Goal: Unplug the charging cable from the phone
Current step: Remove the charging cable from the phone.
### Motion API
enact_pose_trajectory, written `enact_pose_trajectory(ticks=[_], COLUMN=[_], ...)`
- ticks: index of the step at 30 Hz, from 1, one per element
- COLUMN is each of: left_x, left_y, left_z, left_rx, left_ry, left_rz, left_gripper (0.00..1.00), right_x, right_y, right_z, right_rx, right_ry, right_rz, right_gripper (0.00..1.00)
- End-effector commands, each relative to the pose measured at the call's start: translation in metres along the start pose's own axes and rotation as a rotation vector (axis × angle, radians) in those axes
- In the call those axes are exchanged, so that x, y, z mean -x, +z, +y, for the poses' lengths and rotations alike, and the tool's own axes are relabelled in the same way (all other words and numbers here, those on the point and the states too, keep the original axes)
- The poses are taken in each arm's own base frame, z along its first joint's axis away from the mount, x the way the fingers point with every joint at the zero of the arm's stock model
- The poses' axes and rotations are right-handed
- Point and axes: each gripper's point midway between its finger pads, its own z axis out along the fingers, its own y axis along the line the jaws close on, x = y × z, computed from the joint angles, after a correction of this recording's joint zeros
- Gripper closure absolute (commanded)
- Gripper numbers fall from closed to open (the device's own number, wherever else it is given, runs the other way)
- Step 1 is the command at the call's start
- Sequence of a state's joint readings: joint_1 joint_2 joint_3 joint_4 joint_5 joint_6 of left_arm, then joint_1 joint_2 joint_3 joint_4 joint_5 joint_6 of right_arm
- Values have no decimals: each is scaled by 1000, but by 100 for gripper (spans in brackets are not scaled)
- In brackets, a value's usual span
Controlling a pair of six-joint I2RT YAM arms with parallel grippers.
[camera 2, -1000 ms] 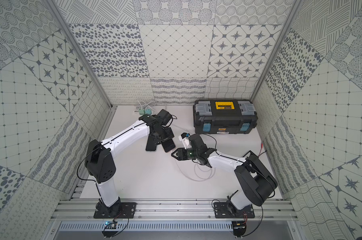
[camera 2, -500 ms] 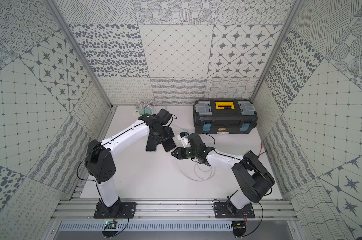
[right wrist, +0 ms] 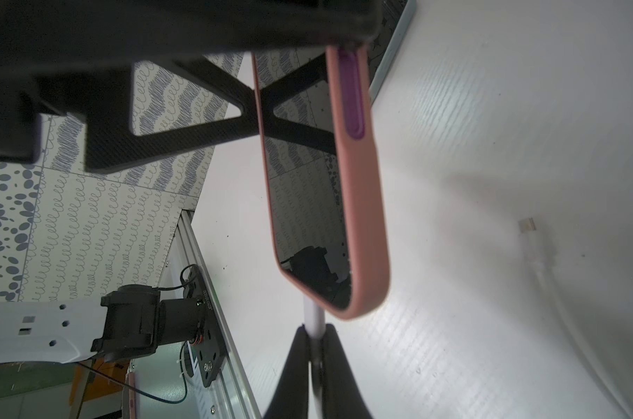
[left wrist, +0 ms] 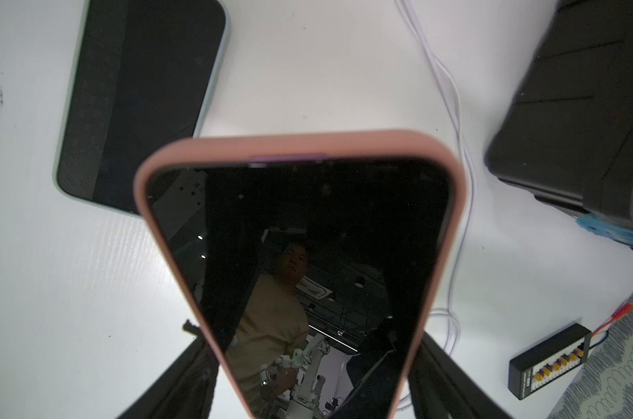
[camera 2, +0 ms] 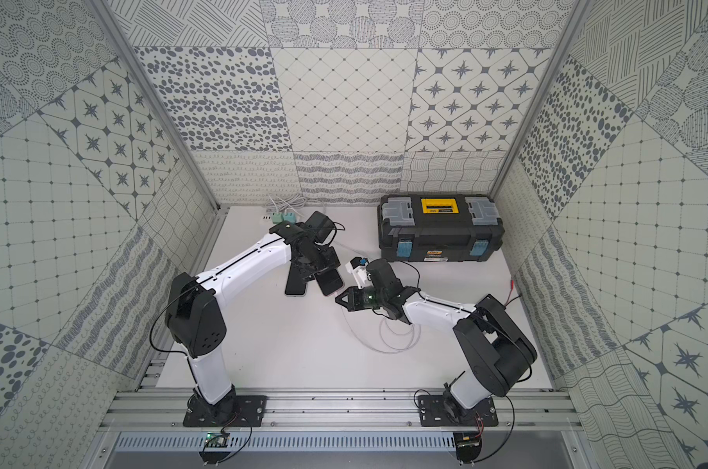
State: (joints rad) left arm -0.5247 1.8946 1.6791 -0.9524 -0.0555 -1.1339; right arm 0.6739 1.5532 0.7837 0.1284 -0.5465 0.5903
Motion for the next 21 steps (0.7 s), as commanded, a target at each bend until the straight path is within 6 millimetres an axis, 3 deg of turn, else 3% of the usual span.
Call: enact_pose_trajectory(ticks=[1, 21], left_x=[12, 25], left_y=[-8, -11], left_z=[-8, -9], left_rx=[-41, -45], left_ry=[7, 13], left_rz=[-26, -48], left_gripper=[49, 53], right_x=[7, -1], right_y=[2, -2], right_z=[6, 7], right_rx=[17, 20], right_ry=[-37, -51], right_rz=[-20, 0], right_gripper=[98, 99])
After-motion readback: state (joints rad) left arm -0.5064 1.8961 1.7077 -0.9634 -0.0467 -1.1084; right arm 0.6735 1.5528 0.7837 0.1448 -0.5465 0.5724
